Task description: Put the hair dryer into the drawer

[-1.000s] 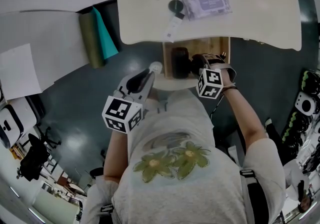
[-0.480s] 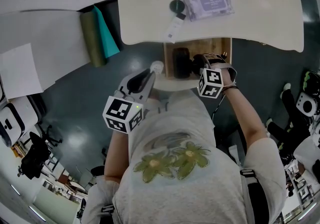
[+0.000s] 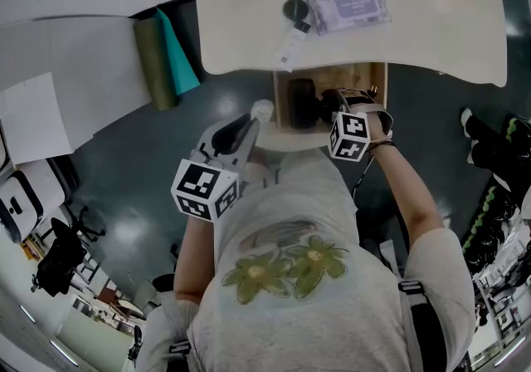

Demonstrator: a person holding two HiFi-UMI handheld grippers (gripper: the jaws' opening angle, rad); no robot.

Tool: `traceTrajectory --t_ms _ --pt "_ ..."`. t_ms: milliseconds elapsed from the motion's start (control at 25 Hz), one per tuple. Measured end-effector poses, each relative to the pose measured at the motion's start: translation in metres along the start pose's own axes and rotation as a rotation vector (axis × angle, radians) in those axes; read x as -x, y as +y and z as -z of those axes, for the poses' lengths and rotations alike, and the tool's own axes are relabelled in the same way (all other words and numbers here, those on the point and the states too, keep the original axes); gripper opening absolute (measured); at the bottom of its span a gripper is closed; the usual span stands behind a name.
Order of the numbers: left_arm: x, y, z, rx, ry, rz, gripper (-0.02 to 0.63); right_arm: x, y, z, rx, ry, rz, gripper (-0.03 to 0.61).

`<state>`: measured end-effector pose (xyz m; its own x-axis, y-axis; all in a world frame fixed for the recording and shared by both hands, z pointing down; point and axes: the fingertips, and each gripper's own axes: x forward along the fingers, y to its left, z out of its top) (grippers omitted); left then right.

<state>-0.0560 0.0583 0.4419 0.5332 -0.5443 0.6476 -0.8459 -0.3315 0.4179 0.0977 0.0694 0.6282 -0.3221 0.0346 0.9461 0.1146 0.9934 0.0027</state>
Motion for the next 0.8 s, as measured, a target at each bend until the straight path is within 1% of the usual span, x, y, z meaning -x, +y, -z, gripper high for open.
traceTrajectory --t_ms 800 --pt "-0.005 0.001 0.001 0.006 0.008 0.001 0.060 -0.013 -0.001 0.010 -0.005 0.009 -0.019 0.213"
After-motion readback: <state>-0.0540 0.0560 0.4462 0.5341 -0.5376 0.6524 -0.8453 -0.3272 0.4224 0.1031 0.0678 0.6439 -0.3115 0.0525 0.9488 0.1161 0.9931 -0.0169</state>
